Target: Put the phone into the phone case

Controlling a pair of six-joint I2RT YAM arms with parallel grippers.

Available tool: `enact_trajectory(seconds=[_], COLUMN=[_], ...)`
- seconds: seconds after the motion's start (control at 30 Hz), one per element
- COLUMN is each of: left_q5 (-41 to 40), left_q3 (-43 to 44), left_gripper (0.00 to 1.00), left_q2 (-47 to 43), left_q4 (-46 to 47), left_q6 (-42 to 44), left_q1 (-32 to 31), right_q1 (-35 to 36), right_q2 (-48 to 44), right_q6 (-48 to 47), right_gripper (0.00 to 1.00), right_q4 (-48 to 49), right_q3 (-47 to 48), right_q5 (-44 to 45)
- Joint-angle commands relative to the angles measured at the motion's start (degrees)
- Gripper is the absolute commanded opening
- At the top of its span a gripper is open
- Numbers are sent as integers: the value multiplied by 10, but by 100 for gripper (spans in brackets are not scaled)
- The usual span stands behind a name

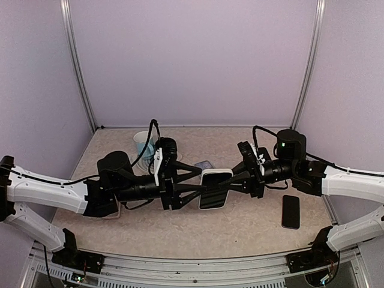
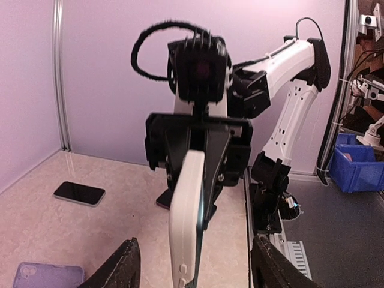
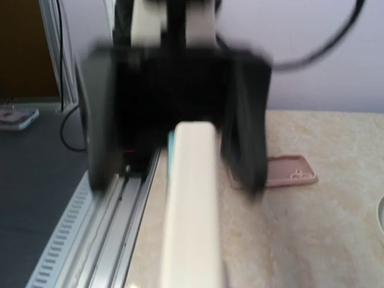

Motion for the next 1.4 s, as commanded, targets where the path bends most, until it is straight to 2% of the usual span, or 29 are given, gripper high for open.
enact_trajectory(seconds=[0.0,0.13,0.3,0.4,0.43,0.5,0.53,0.83,0.87,0.9,0.93,0.97,1.03,1.1,1.17,1.27,1.3,1.37], left_q5=[-19,-8,5,14,14,14,13,-24,-22,-15,-10,-7,-12,-14,-6,-11,-20,-26], left_q3=[14,43,58,71,77,84,88,56,54,50,42,30,1,-13,-7,4,6,10], left_gripper=[61,45,49,42,34,9,0,0,12,45,67,71,70,62,46,6,0,0], left_q2=[-30,-9,13,23,28,35,39,17,15,13,11,9,5,8,18,31,36,41], left_q4=[2,-29,-51,-61,-65,-70,-70,-34,-37,-39,-39,-31,-1,19,17,10,11,10], left_q6=[12,10,15,14,14,14,18,35,34,33,34,34,32,27,26,26,25,25], left_q1=[3,3,3,2,3,2,2,-7,-7,-6,-6,-6,-6,-6,-6,-6,-6,-7], right_q1=[3,2,3,2,3,3,3,3,3,2,2,3,2,2,3,3,3,3], right_q2=[-12,-11,-7,-7,-7,-7,-7,-11,-14,-18,-22,-26,-31,-32,-32,-33,-34,-36], right_q6=[-40,-42,-43,-47,-48,-50,-49,-58,-55,-53,-51,-51,-51,-52,-52,-49,-47,-46], right_gripper=[0,0,0,0,0,0,0,0,0,0,0,0,0,0,0,0,0,0], right_q4=[-23,-15,-15,-21,-21,-21,-23,-38,-35,-31,-26,-23,-21,-24,-26,-26,-24,-22], right_q3=[26,27,28,30,30,31,31,34,34,34,34,34,37,40,42,43,43,41], right_q5=[-11,-12,-13,-12,-13,-15,-14,-1,2,6,7,8,8,8,6,4,4,4])
